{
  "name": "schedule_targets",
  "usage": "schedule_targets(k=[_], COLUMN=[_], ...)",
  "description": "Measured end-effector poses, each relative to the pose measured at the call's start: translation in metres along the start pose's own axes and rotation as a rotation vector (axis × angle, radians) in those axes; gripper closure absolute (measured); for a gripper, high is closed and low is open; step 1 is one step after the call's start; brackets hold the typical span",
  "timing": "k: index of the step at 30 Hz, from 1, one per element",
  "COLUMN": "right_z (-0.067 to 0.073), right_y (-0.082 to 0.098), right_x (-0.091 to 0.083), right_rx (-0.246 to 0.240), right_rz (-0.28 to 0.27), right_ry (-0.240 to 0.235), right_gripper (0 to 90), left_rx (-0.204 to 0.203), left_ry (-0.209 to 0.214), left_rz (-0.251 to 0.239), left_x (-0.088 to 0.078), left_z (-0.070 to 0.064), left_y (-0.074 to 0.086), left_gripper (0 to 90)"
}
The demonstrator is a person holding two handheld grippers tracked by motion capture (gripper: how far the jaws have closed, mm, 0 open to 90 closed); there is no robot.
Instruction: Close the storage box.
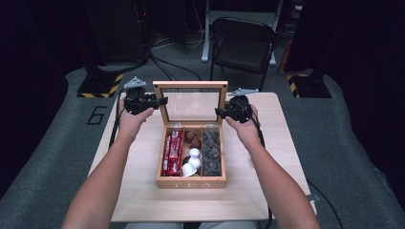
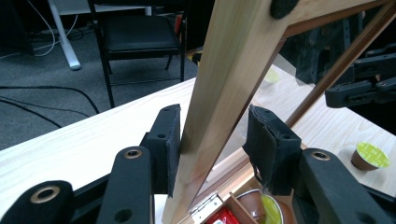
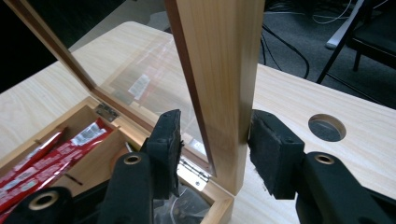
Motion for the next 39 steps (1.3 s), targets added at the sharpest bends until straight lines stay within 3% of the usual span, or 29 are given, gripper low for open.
schedule_targets(k=[13, 18, 27, 35, 39], right_z=[0.008, 0.012, 0.013, 0.019, 0.021], right_y=[-0.005, -0.011, -0.013, -0.008, -0.005], right_x=[-0.021, -0.03, -0.037, -0.042, -0.044], right_rx=[-0.013, -0.001, -0.022, -0.04, -0.049], right_rz=[-0.016, -0.021, -0.026, -0.017, -0.024], right_ry=[-0.029, -0.03, -0.048, -0.052, -0.052], right_gripper=[53.8, 57.4, 61.2, 60.6, 60.3], left_rx=[0.015, 0.008, 0.009, 0.008, 0.023], left_ry=[0.005, 0.003, 0.003, 0.021, 0.022], left_rz=[0.012, 0.016, 0.037, -0.005, 0.007], left_x=[-0.009, -0.012, -0.018, -0.041, -0.051], left_z=[-0.008, -0.012, -0.017, -0.029, -0.034], left_y=[0.007, 0.009, 0.011, 0.003, 0.004], left_gripper=[54.7, 53.9, 51.9, 50.8, 53.2])
Point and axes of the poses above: each handheld gripper's, and its own axes: x roughly forward along the jaws, y roughly out of its underside, z roughly to its left, the point moved 10 cm from there along x, roughly forward along the jaws, and after that the axes turned 2 degrees about -x, right-handed, at the moved point
